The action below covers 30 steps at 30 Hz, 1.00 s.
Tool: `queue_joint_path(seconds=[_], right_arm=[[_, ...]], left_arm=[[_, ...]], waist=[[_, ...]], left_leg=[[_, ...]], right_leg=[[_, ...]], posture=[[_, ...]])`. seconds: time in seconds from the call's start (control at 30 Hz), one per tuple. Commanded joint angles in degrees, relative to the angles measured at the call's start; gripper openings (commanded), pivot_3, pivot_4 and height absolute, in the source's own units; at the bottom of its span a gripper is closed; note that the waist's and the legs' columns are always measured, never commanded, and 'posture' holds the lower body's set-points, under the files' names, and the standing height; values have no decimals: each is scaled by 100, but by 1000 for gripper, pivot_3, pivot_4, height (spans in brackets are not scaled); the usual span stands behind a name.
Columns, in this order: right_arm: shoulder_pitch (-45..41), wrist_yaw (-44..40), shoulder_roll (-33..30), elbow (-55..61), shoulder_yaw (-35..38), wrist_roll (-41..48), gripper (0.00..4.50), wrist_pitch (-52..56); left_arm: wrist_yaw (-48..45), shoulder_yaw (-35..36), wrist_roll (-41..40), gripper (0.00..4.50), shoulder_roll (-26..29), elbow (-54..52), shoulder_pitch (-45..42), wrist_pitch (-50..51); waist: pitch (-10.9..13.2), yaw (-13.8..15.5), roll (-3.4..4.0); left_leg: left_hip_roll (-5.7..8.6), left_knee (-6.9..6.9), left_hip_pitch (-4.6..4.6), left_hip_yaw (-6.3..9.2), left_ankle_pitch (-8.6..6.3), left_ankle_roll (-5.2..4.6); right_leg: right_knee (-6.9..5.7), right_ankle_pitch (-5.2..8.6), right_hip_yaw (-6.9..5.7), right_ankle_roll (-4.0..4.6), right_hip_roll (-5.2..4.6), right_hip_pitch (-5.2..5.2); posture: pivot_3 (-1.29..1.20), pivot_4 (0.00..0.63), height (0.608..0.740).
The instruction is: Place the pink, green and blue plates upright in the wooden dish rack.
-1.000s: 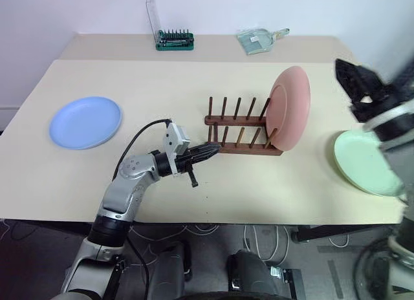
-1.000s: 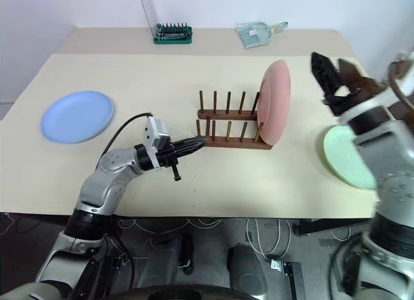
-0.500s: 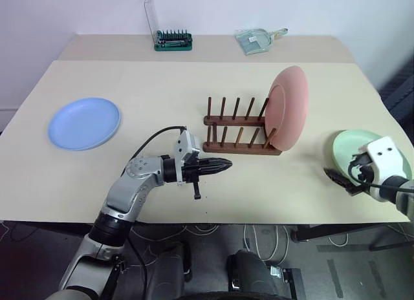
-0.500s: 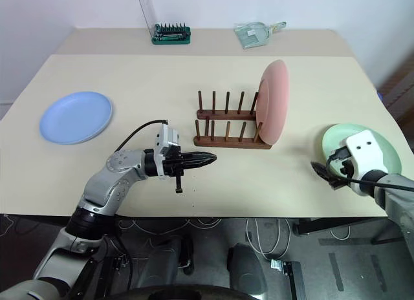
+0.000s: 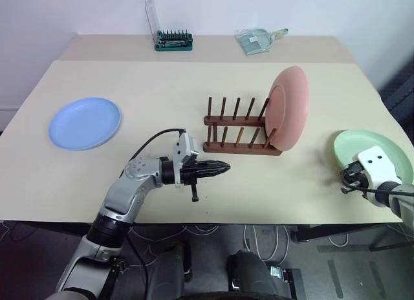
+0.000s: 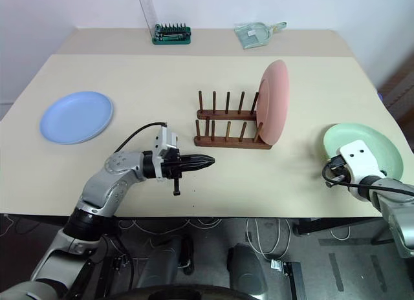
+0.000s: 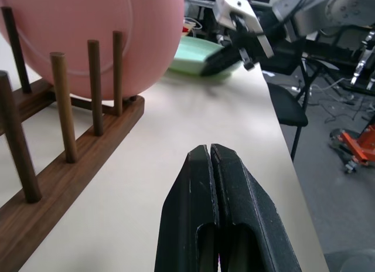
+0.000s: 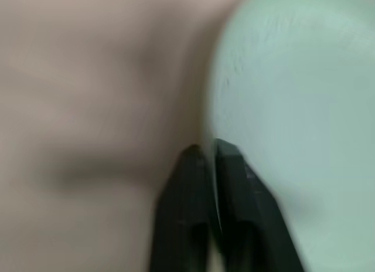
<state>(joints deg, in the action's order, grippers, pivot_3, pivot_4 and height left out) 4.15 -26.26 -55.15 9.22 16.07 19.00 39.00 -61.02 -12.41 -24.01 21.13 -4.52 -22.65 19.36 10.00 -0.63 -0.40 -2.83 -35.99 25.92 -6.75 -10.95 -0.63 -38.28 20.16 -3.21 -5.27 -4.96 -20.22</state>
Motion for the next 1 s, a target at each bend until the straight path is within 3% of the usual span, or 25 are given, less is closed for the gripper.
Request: queue_joint_path(seconds=[0.03, 0.2, 0.4, 0.53, 0.73, 0.9, 1.0], right_arm=[[-7, 78, 55, 177, 223, -203, 23, 40], [-697, 658, 75, 207, 602, -683, 23, -514], [-2459, 879, 216, 624, 843, -571, 23, -1467], [-3616, 509, 698, 1310, 694, 538, 23, -1353], [-4460, 225, 1511, 2121, 496, 2931, 23, -531], [-4533, 906, 2335, 2351, 209, 4725, 23, 32], [-4158, 1330, 2806, 2310, 5, 5298, 23, 170]], left_arm=[[-41, 13, -25, 27, -28, -57, -23, -99], [-46, 0, -35, 27, -56, -41, -72, -71], [-11, 18, -11, 27, -100, -7, -123, -91], [92, 73, 3, 27, -139, -25, -113, -133], [508, 262, 113, 27, -258, -15, -54, -422], [743, 411, 115, 27, -226, -95, 67, -507], [836, 482, 67, 27, -146, -233, 168, -451]], waist=[[0, 2, 0], [2, -17, 4], [4, -13, 18], [5, -9, 17], [6, -4, 14], [5, -14, 13], [2, -16, 8]], left_leg=[[0, 0, 0, 0, 0, 0], [2, -1, 1, 0, 0, 0], [-2, 2, -2, -5, 5, 8], [-5, 4, 0, -5, 7, 11], [-4, -2, 7, 0, 4, 6], [-4, -1, 9, 5, -11, -20], [-3, -3, 10, 5, -12, -22]], right_leg=[[0, 0, 0, 0, 0, 0], [-1, 0, 0, -1, 0, -2], [-10, 0, 6, -1, 13, -11], [-7, 0, 9, 0, 17, -11], [-6, -1, 4, 1, -1, -7], [-8, -1, 2, 1, -6, -7], [-11, -2, 1, 2, -7, -9]], posture=[[0, 150, 732], [0, 150, 732], [0, 150, 732], [0, 150, 732], [0, 150, 732], [0, 150, 732], [0, 150, 732]])
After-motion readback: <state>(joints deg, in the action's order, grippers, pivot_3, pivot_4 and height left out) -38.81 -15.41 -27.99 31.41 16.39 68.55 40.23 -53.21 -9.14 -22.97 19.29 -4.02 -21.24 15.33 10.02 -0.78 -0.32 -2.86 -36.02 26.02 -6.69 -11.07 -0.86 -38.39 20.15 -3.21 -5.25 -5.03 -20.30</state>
